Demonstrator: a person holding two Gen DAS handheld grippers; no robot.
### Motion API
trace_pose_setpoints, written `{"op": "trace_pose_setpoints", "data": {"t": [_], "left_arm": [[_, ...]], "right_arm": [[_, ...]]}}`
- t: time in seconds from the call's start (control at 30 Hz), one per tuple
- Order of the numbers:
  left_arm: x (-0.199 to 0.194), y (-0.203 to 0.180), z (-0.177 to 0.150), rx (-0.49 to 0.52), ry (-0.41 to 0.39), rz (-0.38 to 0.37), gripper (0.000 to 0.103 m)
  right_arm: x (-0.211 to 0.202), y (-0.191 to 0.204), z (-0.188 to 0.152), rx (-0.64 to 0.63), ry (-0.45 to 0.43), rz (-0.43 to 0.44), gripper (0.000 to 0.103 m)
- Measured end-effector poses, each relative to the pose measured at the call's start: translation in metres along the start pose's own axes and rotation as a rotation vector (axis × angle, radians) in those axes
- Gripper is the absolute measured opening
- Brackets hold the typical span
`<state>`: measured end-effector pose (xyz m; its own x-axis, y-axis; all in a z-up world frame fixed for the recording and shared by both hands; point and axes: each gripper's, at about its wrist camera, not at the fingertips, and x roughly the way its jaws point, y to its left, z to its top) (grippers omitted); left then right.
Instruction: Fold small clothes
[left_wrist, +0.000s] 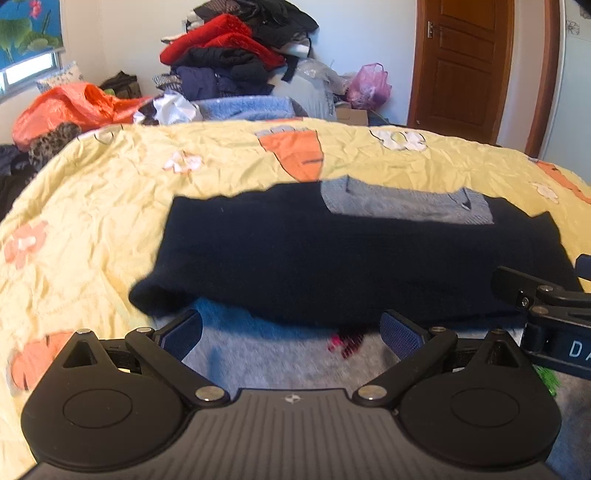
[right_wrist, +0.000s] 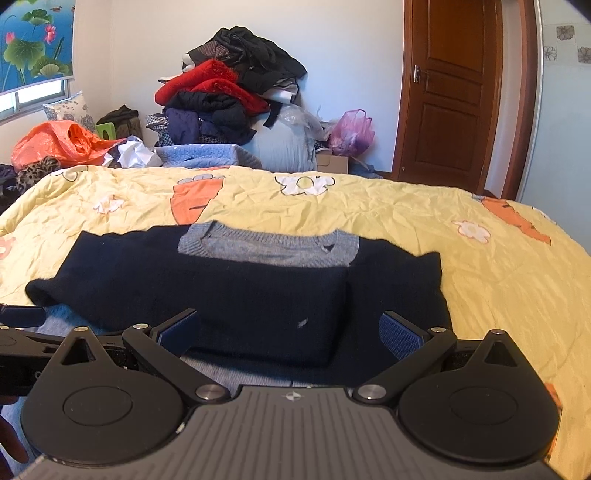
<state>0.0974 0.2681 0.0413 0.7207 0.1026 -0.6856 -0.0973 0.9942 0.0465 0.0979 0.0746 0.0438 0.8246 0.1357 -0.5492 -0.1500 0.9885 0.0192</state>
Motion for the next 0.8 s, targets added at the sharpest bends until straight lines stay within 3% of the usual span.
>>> {"op": "trace_pose_setpoints", "data": {"t": [0.33,0.8], "left_arm": [[-0.027,-0.006,-0.036,0.028,0.007,-0.011,0.103],[-0.041,-0.013,-0.052,0.042,0.012,-0.015,0.103]], "right_arm": [[-0.026,-0.005,-0.026,-0.004,0.005,0.003,0.103],[-0.045,-0.01,-0.042,0.0,0.005,-0.003,0.103]]}}
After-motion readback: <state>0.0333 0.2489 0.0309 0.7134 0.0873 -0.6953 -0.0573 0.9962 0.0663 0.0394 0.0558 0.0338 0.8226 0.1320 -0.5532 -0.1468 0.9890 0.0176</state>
